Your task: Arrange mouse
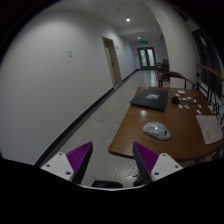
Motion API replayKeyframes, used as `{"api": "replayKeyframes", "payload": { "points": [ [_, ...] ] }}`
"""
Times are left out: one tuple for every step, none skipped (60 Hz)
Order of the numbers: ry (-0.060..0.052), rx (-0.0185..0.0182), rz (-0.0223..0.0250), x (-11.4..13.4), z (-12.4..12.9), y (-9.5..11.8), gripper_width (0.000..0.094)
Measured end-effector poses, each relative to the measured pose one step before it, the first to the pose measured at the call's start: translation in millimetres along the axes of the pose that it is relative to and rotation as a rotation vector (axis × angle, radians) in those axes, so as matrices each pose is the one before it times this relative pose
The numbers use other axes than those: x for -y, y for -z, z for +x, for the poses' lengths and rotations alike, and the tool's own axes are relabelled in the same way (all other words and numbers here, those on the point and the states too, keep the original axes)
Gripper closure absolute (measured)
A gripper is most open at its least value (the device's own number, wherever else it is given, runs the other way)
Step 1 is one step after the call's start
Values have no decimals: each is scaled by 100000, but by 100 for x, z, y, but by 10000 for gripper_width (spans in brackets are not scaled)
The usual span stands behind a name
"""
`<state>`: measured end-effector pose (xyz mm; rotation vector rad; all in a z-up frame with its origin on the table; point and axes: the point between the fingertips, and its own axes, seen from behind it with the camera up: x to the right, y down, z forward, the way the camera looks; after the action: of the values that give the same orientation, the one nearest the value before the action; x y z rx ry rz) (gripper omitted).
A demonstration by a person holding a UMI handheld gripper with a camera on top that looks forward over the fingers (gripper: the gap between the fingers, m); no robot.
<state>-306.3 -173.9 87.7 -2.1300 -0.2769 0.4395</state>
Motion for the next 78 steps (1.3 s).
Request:
{"api": "replayKeyframes", "payload": {
  "points": [
    [357,46,332,60,84,-34,109],
    [541,67,439,69,138,-31,110],
    [552,-115,316,22,220,7,112],
    [542,-411,55,-47,345,50,113],
    [485,-631,-131,-90,458,41,113],
    [495,-681,-16,-90,367,-124,113],
    [557,-604,179,-39,543,70,113],
    [570,-573,420,20,523,60,112],
    [554,-551,389,38,1235,-174,115],
    [397,-1112,453,-17,741,-133,113],
    [248,-1381,345,-41,764,-114,112],
    [194,-1460,286,-41,738,-109,112],
    [173,-1534,289,-50,823,-158,115],
    [266,-1827,189,-98,305,147,115],
    [265,-1244,212,-114,1271,-499,116],
    [383,-1401,131,-59,789,-285,116],
    [473,-1386,111,-84,786,-318,115],
    [544,-1430,26,-102,788,-323,115],
    [595,-1371,-37,-98,756,-328,116],
    [851,-1171,-99,-123,1186,-571,113],
    [740,-1204,-19,-55,683,-409,115],
    [838,-1090,105,-58,642,-491,112],
    [816,-1051,105,-37,608,-487,115],
    [870,-1075,-118,-81,611,-569,108],
    [1103,-844,-460,-134,545,-597,111],
    [1201,-572,-739,-147,149,-484,112],
    [1219,-65,-744,-195,648,-803,110],
    [963,-71,-725,-156,289,-522,113],
    [515,91,-522,-68,178,-455,112],
    [259,89,-434,-46,174,-476,110],
    [-2,190,-379,-49,168,-467,113],
    [-162,425,-351,-21,84,-531,111],
    [-154,751,-596,-77,11,-536,111],
    [-94,711,-1098,-99,-237,-326,112],
    [-262,725,-941,-221,250,-630,112],
    [-431,329,-970,-193,154,-444,105],
    [-507,136,-863,-131,138,-439,107],
    [-505,54,-836,-113,143,-438,113],
    [-266,-38,-801,-129,176,-447,107],
    [-942,903,1198,368,-52,-395,111],
    [-1329,65,527,339,-17,-107,115],
    [-687,694,-231,26,15,-305,114],
    [-217,-147,622,328,324,-673,119],
    [292,-273,-43,200,217,-325,127],
    [354,-329,-124,175,241,-323,124],
    [-130,-91,160,260,177,-325,131],
    [-458,1,-43,225,185,-363,136],
    [-458,-60,230,265,203,-374,142],
    [-289,-257,98,246,215,-384,143],
    [-128,-319,-41,203,200,-363,145],
    [-50,-458,7,225,258,-351,159],
    [-42,-315,-99,234,171,-305,180],
    [-50,-136,-342,230,-59,-228,204],
    [-287,-52,-250,190,121,-309,218],
    [-304,64,-286,154,74,-221,239],
    [-433,-102,-336,177,125,-246,253],
    [-794,-218,-1829,-116,131,-107,259],
    [-769,-230,591,491,67,-114,278],
    [-176,117,-677,116,50,-168,338],
    [267,-262,-1333,-98,144,-160,347],
    [528,-64,343,282,15,-122,372],
    [353,-122,-345,-9,197,-367,400],
    [-370,397,-34,23,21,-135,401],
    [-648,281,258,95,-17,-104,409],
    [-408,183,-484,-52,14,-63,421],
    [224,212,-308,-22,-18,3,430],
    [966,250,-436,-62,-5,-3,442],
    [1516,274,-244,135,-125,222,451],
    [1113,665,281,-5,1,-79,479],
    [131,651,183,-56,-36,-54,485],
    [-291,670,458,22,-23,-57,501],
    [-420,657,204,67,-62,241,527],
    [-54,556,109,-41,-14,35,542],
    [254,579,312,30,-12,24,559],
    [258,604,228,10,-3,69,558],
    [456,637,167,17,-4,54,585],
    [164,613,62,6,-16,122,594],
    [139,647,-511,-89,-72,185,596]
  ]
}}
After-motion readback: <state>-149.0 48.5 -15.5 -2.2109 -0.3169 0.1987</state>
